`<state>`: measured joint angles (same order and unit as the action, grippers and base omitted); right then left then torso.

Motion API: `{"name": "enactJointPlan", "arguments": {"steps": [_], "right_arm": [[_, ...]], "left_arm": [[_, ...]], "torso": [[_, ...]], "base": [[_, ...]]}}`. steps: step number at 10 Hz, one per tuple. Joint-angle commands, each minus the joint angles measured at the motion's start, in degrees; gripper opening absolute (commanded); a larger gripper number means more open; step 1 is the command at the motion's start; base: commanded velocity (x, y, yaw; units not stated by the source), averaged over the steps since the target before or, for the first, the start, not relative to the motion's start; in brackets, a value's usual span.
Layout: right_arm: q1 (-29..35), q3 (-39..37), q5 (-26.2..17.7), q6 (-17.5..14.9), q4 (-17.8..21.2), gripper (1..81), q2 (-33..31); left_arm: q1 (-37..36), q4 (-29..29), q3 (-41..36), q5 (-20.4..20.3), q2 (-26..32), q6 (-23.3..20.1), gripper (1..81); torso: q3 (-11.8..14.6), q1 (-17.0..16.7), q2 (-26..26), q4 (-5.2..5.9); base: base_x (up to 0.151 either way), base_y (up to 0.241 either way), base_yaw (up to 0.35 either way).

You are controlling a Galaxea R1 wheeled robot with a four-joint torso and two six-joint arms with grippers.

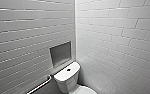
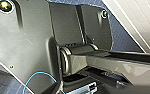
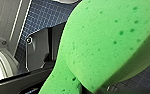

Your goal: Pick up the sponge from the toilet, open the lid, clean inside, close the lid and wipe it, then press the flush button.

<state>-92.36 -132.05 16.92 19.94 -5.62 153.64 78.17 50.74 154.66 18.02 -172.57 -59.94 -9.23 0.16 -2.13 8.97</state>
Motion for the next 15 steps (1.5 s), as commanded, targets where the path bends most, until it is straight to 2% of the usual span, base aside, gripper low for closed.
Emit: {"name": "enactJointPlan", "arguments": {"steps": [1,3,5,6,8,11,14,15], "right_arm": [[1.3,0.3,-2.4,-0.1,-0.9,1.0,-1.4],[1.2,0.3,-2.4,-0.1,-0.9,1.0,-1.2],[1.2,-0.8,-2.8,-0.2,-0.9,1.0,-0.2],[1.0,-2.1,-2.9,-0.3,-1.4,1.0,0.5],[0.4,-2.6,-2.9,-0.2,-4.1,1.0,1.4],[-0.2,-3.0,-3.0,-0.2,-5.3,1.0,2.8],[-0.4,-4.2,-3.0,-0.2,-5.4,1.0,3.7],[-0.7,-4.6,-3.0,-0.2,-5.6,1.0,4.1]], "left_arm": [[-3.1,0.4,-0.1,5.3,-0.1,-0.3,81.1],[-3.2,0.5,-0.1,3.9,-0.4,0.2,81.1],[-3.2,1.7,-0.1,-3.5,-1.6,1.3,81.1],[-3.8,2.3,-0.2,-4.5,-1.8,1.4,81.1],[-6.6,3.4,-0.6,-3.2,-1.6,1.8,81.1],[-12.9,6.0,-0.6,6.1,0.6,1.8,81.1],[-17.1,7.3,-0.6,9.0,1.5,1.8,81.1],[-18.3,7.7,-0.5,11.6,1.9,1.8,81.1]], "torso": [[0.0,0.0,-0.1,0.00],[0.0,0.0,1.2,0.00],[0.0,0.0,1.3,0.00],[0.0,0.0,1.3,0.00],[0.0,0.0,1.3,0.00],[0.0,0.0,1.3,0.00],[0.0,0.0,1.3,0.00],[0.0,0.0,1.3,0.00]], "base": [[0.000,0.000,0.000],[0.000,0.000,0.000],[0.000,0.000,0.000],[0.000,0.000,0.000],[0.000,0.000,0.000],[0.000,0.000,0.000],[0.000,0.000,0.000],[0.000,0.000,0.000]]}}
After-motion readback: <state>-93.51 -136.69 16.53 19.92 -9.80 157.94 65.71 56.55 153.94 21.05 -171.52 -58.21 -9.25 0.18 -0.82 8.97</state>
